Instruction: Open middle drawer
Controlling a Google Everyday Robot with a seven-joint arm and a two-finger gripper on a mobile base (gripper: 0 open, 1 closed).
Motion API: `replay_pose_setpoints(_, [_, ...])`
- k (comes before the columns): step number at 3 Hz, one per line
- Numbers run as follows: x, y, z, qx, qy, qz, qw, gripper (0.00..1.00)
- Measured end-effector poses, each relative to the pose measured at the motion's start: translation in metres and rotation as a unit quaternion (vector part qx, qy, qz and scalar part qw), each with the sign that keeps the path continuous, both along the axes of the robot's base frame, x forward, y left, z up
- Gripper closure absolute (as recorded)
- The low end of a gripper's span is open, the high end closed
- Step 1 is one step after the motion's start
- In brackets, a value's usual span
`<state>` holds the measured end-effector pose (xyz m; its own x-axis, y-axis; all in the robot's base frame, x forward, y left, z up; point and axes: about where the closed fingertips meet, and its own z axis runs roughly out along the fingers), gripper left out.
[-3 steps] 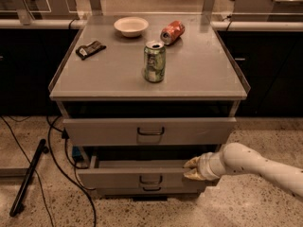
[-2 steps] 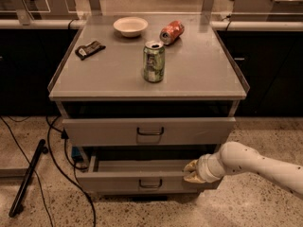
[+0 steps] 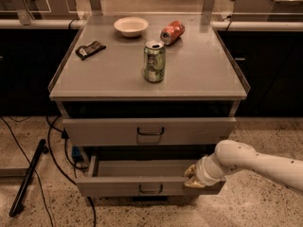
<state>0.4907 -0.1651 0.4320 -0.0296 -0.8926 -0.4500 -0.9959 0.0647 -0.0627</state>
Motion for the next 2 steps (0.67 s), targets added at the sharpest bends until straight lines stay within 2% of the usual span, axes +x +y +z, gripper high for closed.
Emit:
replay_pose_setpoints(1, [-0.0195,-0.0016,0.0015,-0.024,0.032,0.019,0.9990,1.00])
replay_pose_setpoints(2, [-0.0203,-0.0015,0.0014,-0.024,0.033,0.020,0.9990,0.82])
